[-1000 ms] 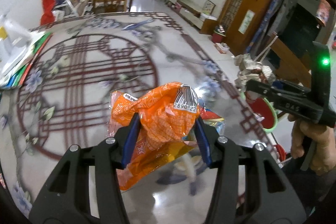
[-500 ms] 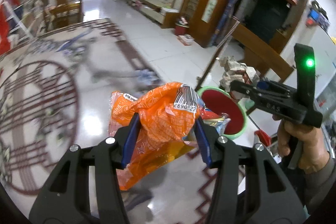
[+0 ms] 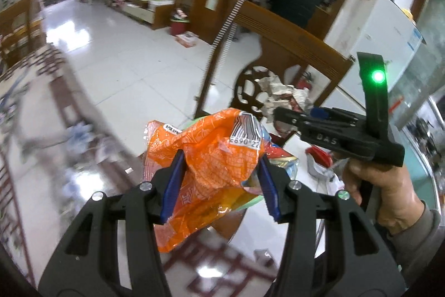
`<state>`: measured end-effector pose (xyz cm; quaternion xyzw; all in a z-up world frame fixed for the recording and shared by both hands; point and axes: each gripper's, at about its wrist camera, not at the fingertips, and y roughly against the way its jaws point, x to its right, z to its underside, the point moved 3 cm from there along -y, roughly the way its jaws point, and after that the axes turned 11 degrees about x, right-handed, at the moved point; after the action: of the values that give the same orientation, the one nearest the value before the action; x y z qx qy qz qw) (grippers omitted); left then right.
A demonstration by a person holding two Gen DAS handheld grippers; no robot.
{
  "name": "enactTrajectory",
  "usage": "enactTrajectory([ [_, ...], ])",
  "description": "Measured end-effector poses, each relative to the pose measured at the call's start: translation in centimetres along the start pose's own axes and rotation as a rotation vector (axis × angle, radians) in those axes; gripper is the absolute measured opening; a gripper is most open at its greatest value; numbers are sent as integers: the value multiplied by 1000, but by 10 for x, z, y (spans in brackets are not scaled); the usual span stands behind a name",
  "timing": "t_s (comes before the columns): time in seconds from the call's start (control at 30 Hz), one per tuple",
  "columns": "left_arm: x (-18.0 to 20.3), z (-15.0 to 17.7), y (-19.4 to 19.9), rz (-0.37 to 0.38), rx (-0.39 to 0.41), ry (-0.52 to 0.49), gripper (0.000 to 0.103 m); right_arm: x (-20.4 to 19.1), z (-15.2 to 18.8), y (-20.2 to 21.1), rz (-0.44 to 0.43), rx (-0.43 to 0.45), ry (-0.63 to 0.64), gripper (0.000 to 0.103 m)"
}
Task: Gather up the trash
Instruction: 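Open both tools to drop the bag and newspaper ball into the bucket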
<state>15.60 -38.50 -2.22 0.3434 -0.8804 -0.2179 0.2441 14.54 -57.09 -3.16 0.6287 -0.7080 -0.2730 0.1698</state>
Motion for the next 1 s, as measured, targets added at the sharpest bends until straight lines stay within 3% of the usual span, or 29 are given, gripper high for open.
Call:
enactTrajectory([
  [0.23,23,5,-58,38,-74,-68,50,40,10,1,62,-2,-97,51],
  [0.7,40,11,-107,27,-159,-175,55,43,0,-11,57,14,-109,51],
  [0.73,40,12,-107,29,-160,-174,56,43,0,-10,54,16,-114,51],
  [0.77,39,13,-109,23,-161,-172,65,43,-1,-11,53,16,-115,51],
  [0.8,38,13,-109,9,-158,-171,83,43,-1,-11,54,16,-115,51],
  [0.83,38,12,-111,-4,-155,-170,91,43,-1,-11,54,17,-113,51],
  [1.0,34,10,-114,-19,-152,-158,95,42,-2,-11,52,22,-121,51],
])
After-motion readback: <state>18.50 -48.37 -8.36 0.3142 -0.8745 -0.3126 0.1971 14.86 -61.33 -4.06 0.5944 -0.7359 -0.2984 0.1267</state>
